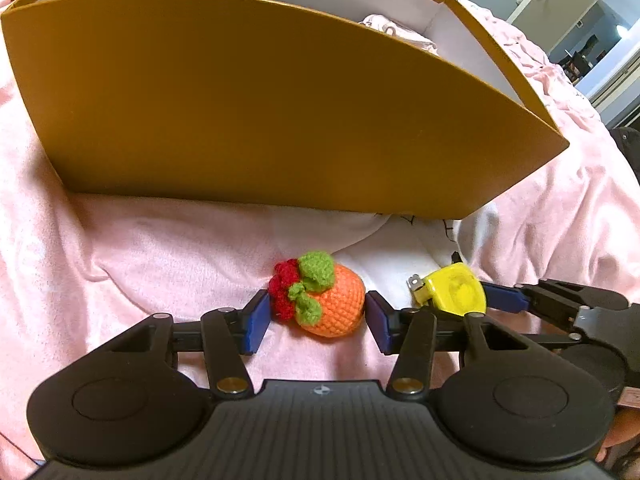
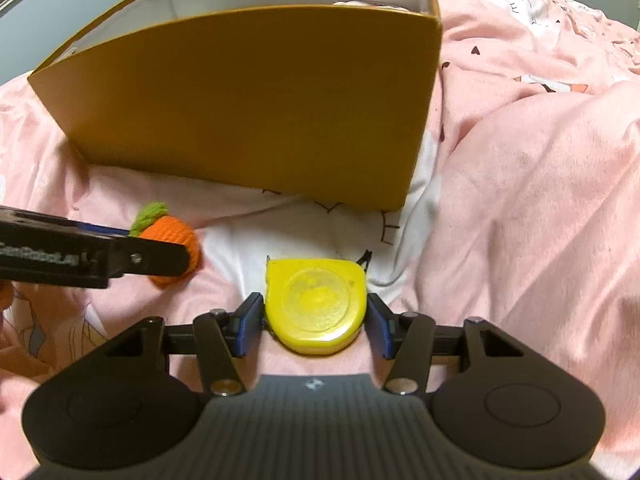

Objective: Organize objects
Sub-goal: 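Carry the orange and yellow tape measure over the box and lower them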

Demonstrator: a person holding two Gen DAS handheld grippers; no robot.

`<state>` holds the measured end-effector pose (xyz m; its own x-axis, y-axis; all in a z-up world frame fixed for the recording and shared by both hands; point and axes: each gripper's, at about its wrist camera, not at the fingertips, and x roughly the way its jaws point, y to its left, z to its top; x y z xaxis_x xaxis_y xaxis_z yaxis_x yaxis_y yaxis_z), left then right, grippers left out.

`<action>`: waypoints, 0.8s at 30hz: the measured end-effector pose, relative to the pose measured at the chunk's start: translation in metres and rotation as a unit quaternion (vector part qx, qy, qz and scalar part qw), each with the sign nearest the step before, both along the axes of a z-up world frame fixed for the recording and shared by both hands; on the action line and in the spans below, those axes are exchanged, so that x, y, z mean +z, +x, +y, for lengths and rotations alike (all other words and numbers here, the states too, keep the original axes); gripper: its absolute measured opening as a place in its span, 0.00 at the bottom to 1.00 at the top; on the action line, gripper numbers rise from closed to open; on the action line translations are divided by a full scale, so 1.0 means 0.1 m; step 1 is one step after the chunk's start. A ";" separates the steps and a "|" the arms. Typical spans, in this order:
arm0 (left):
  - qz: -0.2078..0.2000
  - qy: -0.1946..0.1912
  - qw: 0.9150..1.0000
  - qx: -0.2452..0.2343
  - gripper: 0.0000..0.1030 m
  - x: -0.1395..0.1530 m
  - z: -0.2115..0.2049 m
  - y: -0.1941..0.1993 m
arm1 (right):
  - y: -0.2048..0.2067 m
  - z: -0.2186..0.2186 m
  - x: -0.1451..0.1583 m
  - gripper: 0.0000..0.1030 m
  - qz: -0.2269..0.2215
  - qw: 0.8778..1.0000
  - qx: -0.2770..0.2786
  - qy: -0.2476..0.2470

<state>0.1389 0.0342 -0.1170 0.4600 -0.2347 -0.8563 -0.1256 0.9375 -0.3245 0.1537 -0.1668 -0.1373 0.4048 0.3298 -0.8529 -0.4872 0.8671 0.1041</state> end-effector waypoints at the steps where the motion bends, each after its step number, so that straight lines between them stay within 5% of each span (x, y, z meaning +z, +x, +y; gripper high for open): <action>1: -0.004 -0.001 1.000 -0.002 0.55 0.03 0.00 -0.02 | -0.01 -0.02 0.03 0.55 -0.002 1.000 -0.003 0.002; 8: -0.044 -0.037 0.998 -0.036 0.55 0.32 -0.03 -0.12 | -0.13 -0.18 0.43 0.55 -0.023 0.999 -0.014 0.038; 16: -0.118 -0.072 0.988 -0.066 0.55 0.96 0.00 -0.23 | -0.32 -0.17 1.14 0.55 -0.093 0.994 0.038 0.035; 24: -0.164 -0.070 0.980 -0.083 0.55 1.50 0.12 0.10 | 0.10 -0.07 1.77 0.55 -0.120 0.987 0.099 0.031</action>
<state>0.1490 0.0463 0.0332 0.6508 -0.4344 -0.6227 0.1582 0.8797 -0.4484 0.1632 -0.1738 0.0393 0.5148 0.4716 -0.7159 -0.6636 0.7479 0.0155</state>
